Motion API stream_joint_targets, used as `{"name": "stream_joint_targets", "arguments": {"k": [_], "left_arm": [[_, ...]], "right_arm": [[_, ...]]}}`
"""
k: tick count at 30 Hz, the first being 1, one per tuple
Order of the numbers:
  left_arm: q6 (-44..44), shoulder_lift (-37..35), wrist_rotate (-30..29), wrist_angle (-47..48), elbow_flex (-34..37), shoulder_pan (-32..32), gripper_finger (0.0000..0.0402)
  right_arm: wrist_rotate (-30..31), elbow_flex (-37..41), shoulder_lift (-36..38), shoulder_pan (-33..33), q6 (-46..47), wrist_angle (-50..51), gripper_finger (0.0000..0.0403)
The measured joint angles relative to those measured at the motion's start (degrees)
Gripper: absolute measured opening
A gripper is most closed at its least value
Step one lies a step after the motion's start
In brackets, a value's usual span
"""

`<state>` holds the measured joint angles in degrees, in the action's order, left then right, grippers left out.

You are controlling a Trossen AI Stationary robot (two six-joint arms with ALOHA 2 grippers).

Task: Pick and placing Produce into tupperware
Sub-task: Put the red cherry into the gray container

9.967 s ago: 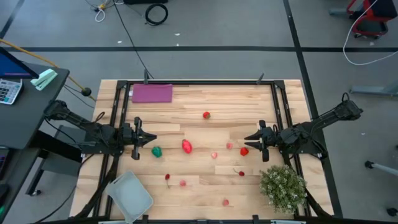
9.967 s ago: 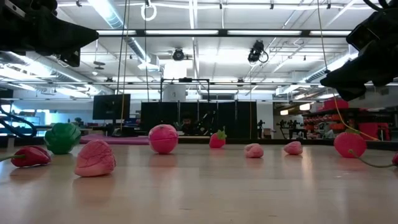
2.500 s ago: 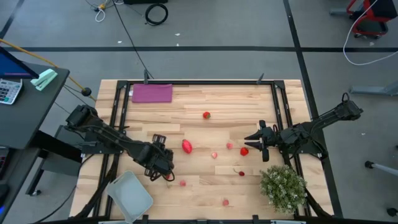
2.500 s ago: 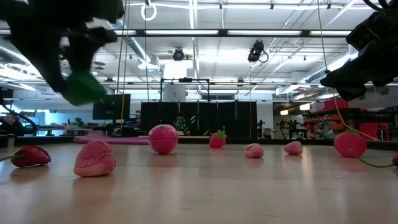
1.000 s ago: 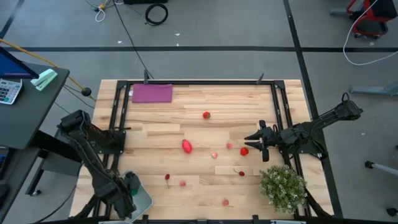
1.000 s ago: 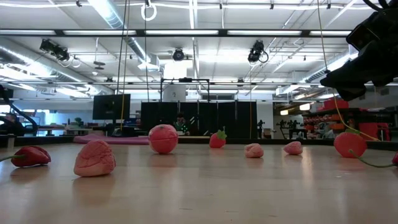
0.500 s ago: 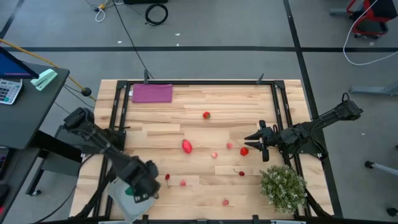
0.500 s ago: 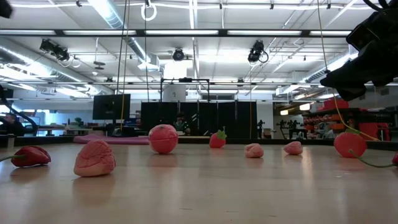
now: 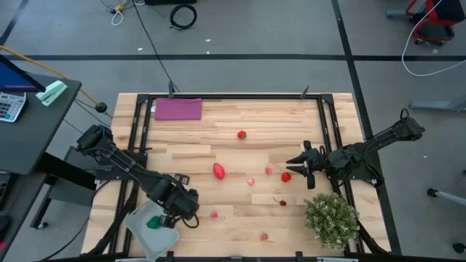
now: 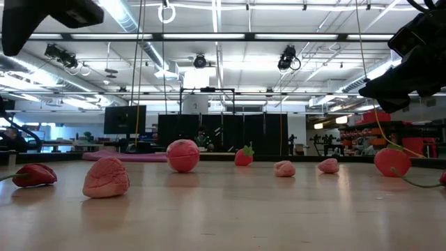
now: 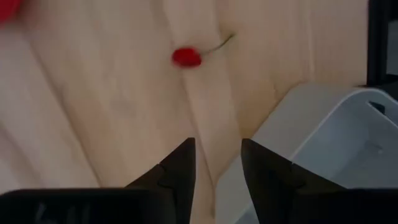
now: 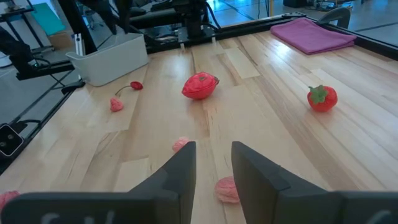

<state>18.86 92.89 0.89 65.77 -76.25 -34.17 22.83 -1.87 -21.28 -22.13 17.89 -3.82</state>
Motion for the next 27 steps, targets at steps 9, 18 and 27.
{"name": "stream_joint_targets", "arguments": {"k": [9,18,27], "left_arm": [[-13.89,10.03,-1.06,-5.53,0.02,-0.16,0.016],[-22.58,18.52,-8.63,-5.83,0.05,-0.38,0.0166],[-20.76,18.85,-9.89,-10.48,0.05,-0.57,0.0163]], "right_arm": [[0.02,0.0,-0.09,0.0,0.0,0.62,0.011],[0.02,0.0,-0.09,0.0,0.0,0.83,0.011],[0.02,0.0,-0.09,0.0,-0.02,0.83,0.011]]}}
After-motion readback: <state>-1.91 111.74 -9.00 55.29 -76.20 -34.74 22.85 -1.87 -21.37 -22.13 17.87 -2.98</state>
